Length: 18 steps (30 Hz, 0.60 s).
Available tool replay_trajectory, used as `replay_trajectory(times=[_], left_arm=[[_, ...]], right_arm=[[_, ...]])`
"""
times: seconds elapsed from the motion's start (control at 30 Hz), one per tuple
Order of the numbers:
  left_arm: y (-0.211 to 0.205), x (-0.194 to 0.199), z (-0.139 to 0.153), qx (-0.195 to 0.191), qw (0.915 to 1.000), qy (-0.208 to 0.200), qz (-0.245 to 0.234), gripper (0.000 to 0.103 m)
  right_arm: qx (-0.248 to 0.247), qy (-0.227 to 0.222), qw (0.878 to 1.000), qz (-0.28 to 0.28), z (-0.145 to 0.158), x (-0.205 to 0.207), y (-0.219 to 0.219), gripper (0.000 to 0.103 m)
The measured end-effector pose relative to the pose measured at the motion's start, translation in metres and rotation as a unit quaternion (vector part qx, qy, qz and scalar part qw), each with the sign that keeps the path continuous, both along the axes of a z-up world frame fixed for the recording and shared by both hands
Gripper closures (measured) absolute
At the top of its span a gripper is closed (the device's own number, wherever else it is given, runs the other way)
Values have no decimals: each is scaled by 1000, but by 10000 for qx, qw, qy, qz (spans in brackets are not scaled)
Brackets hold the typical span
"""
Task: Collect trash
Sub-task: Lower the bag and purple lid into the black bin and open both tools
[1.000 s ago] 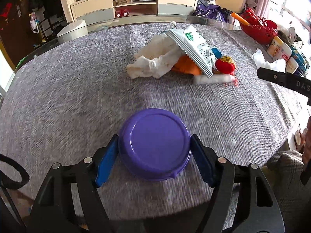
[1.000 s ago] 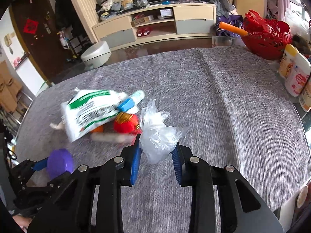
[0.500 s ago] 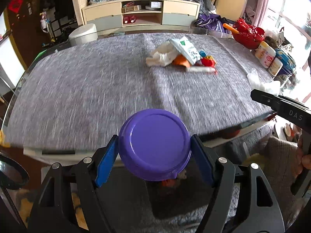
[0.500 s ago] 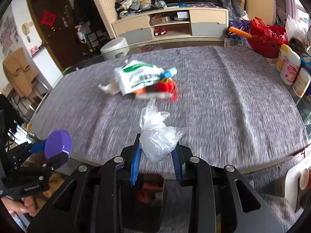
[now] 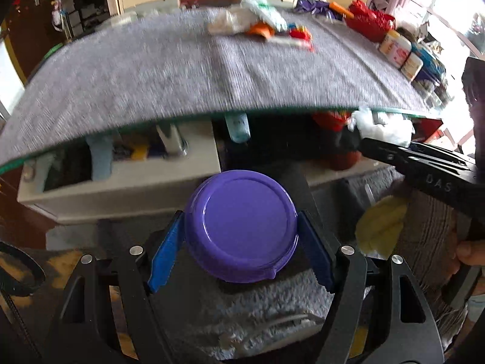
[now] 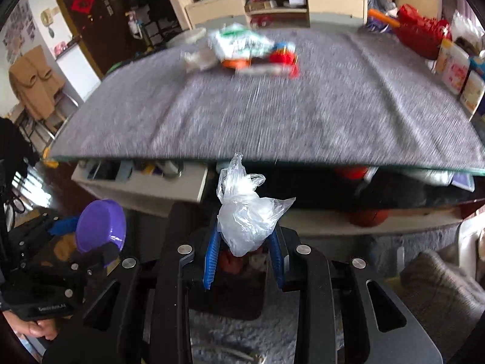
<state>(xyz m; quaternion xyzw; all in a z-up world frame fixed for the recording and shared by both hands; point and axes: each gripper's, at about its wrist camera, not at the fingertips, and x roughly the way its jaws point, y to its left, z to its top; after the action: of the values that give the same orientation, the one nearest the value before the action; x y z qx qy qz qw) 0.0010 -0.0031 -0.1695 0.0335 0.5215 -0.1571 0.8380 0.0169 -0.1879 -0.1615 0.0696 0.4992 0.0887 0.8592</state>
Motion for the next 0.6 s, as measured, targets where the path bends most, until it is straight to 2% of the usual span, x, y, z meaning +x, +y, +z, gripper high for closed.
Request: replay_trajectory(times=[0.3,0.6], left_arm=[[0,2,-56,-219,9974,691,-24,32],[-4,4,-80,-159,9957,902,-168,32]], right_arm=[[103,551,9983,169,-52,-6,13,72],[184,813,9960,319,-75,-6,24,70]])
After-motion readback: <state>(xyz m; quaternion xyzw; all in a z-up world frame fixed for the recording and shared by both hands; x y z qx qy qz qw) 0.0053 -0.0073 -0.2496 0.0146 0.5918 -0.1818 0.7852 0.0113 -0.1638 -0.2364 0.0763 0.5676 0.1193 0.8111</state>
